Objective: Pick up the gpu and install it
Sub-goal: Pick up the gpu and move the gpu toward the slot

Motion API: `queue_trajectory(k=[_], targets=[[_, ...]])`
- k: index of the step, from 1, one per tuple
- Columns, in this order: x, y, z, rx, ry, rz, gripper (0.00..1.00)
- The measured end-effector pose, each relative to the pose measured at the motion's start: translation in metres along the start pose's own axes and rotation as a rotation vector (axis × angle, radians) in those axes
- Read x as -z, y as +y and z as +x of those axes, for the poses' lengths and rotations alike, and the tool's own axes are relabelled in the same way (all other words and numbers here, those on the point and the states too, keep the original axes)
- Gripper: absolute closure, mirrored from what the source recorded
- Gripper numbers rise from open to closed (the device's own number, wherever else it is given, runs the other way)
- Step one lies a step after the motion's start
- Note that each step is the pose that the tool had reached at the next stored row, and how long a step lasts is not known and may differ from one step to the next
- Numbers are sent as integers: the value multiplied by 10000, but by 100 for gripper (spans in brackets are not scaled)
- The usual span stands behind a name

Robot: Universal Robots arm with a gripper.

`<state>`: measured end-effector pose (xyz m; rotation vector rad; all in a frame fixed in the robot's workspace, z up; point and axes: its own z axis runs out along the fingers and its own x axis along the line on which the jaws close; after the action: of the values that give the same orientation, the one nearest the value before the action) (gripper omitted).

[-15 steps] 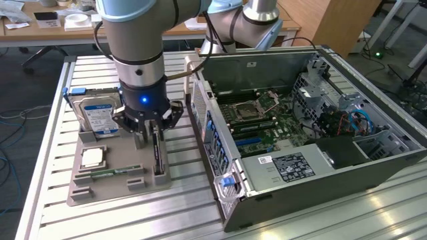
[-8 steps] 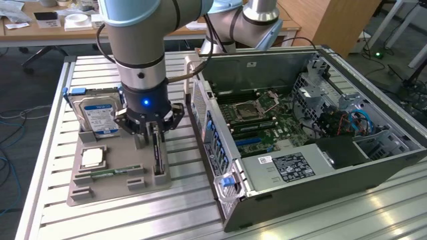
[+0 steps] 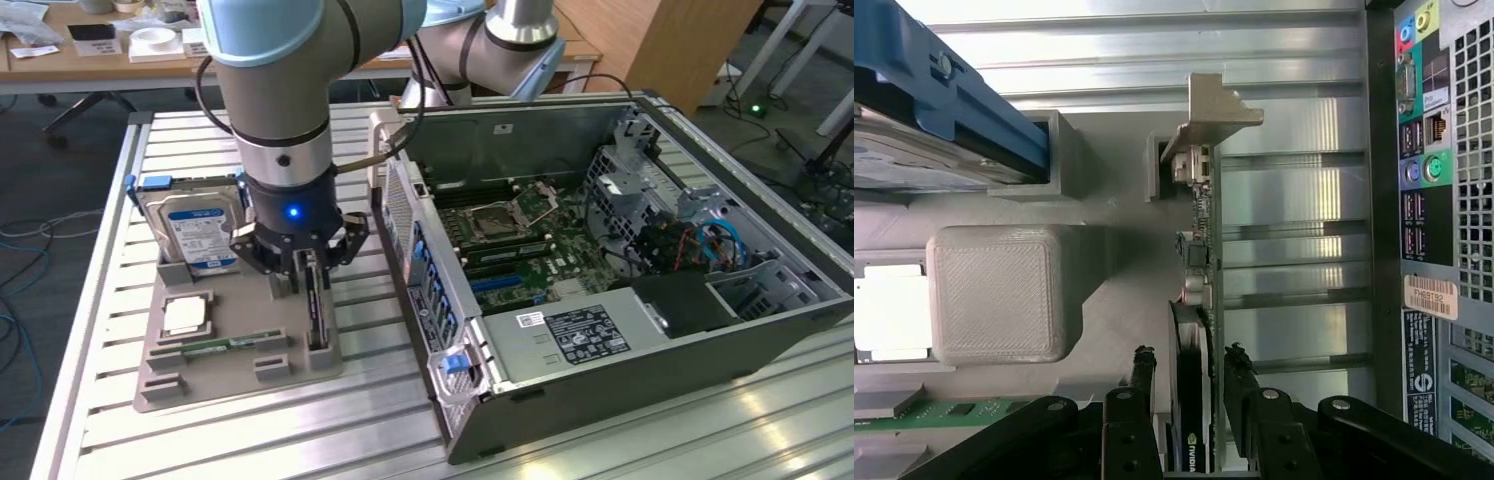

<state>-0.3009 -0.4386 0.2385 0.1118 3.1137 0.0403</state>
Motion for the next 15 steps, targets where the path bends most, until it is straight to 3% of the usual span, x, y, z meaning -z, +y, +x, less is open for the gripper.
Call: queue_trajectory(k=[15], targets=[[-77,-2,2,0,-3,-1,58]])
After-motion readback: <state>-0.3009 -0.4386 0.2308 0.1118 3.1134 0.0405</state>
